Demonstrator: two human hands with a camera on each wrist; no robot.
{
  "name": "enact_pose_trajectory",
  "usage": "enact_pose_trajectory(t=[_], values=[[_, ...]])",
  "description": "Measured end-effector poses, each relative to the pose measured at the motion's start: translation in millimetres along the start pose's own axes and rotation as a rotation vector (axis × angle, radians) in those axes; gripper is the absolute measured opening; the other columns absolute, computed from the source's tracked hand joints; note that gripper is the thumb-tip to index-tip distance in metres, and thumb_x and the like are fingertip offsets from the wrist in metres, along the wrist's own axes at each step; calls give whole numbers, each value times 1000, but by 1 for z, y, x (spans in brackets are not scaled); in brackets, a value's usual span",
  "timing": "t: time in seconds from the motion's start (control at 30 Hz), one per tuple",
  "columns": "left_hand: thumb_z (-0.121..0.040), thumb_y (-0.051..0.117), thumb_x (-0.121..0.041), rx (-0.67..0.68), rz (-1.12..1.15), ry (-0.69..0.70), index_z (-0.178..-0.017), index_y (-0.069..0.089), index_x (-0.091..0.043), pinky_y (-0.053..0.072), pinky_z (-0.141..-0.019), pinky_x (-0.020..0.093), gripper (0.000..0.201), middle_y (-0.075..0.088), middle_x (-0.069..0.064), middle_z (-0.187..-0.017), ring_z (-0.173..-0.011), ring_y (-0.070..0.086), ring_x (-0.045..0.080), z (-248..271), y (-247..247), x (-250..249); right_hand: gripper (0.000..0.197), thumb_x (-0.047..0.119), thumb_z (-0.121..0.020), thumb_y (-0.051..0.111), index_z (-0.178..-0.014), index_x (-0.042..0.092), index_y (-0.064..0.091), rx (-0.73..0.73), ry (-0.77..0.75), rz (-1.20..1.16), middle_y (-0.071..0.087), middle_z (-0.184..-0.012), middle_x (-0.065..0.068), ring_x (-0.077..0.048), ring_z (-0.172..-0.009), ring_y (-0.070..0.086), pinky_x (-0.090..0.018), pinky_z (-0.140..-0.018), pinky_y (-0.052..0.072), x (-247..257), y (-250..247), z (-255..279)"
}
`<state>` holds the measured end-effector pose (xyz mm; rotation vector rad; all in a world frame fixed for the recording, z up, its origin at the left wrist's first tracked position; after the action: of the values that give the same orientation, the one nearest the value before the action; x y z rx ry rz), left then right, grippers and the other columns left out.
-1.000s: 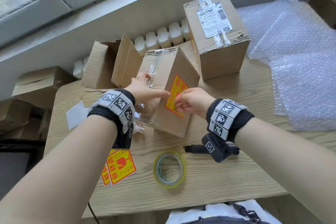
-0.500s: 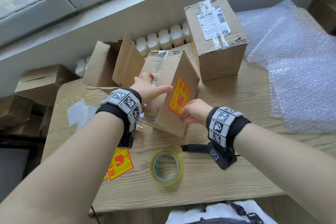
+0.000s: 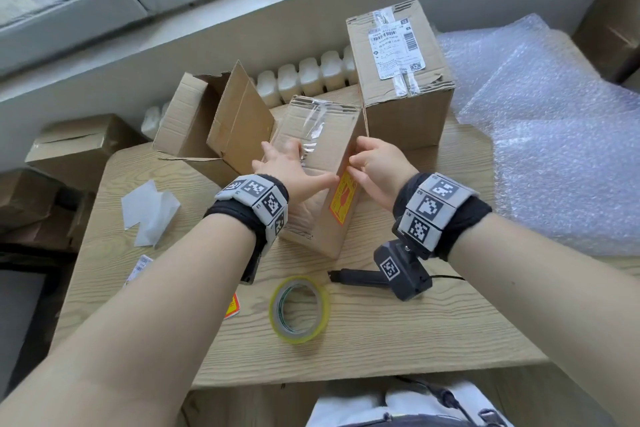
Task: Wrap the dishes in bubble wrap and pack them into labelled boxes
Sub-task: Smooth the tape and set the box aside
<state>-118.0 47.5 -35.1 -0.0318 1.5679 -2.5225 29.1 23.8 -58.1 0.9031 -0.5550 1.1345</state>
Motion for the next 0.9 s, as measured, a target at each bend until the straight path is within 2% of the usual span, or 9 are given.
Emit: enact_pose_trajectory(t=[0.1,0.17,0.23,0.33,0.43,0.57,0.63,0.77,0.9], values=[[-60,62,-78,-3,33,38,-141,25,-30,31,-108,56,102,11,16,-154,-137,22,43,5,0,3,45,-12,-88,45,-133,-7,41,-8,26,130,46,-135,-27,-38,-125,46,-42,-103,43,-4,-6,20],[-55,64,-79,-26,52,53,-141,25,-30,30,-108,57,107,13,16,-154,-139,21,40,11,1,8,39,-9,-88,48,-128,-10,46,-3,23,202,56,-119,-24,-37,-116,55,-42,-97,48,-7,-5,31],[-56,67,-77,-36,27,41,-146,17,-31,24,-111,59,113,6,15,-157,-143,13,38,23,5,13,32,-6,-89,47,-121,-7,51,-23,-6,218,58,-94,-14,-29,-94,62,-38,-90,53,-5,-2,39],[-63,65,-75,-68,-41,31,-149,6,-33,18,-113,59,112,-2,11,-159,-146,3,33,45,15,20,21,-1,-90,47,-108,3,56,-46,-95,340,57,-90,-9,-16,-78,60,-28,-72,56,5,3,46],[-72,60,-70,-202,11,63,-146,24,-27,25,-112,53,92,14,7,-158,-143,17,28,58,20,29,15,1,-90,49,-97,9,59,43,-151,414,60,-90,-7,-12,-73,61,-22,-64,53,11,18,54],[-78,58,-63,-309,69,78,-137,41,-24,33,-108,47,73,33,3,-147,-135,33,26,74,18,40,19,-1,-89,50,-82,15,58,183,-162,466,61,-85,-8,-16,-73,60,-26,-65,54,5,49,65],[-82,59,-57,-343,124,76,-134,45,-22,33,-108,42,64,37,3,-145,-133,35,24,81,15,50,19,-2,-89,50,-83,14,58,242,-161,498,61,-86,-9,-16,-72,60,-26,-66,55,-3,65,70],[-88,59,-36,-408,342,-8,-120,57,-16,40,-101,37,38,53,6,-126,-119,48,23,91,12,97,14,-4,-88,51,-91,7,59,342,-145,518,60,-80,-7,-10,-63,57,-12,-50,50,-17,96,80],[-91,55,-27,-337,434,-197,-121,57,-15,43,-99,38,33,53,8,-126,-113,54,24,96,27,166,14,-5,-87,51,-95,3,61,447,-123,597,61,-80,-9,-13,-63,57,-20,-57,52,-34,130,85]])
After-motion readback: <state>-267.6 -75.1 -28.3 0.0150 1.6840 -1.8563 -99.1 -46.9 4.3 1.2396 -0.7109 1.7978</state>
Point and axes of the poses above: each hand's wrist, its own z-axis away from the middle knuckle, its own y-axis out of the palm, x = y × z, the point moved 5 cm from there along -z, towards the middle knuckle
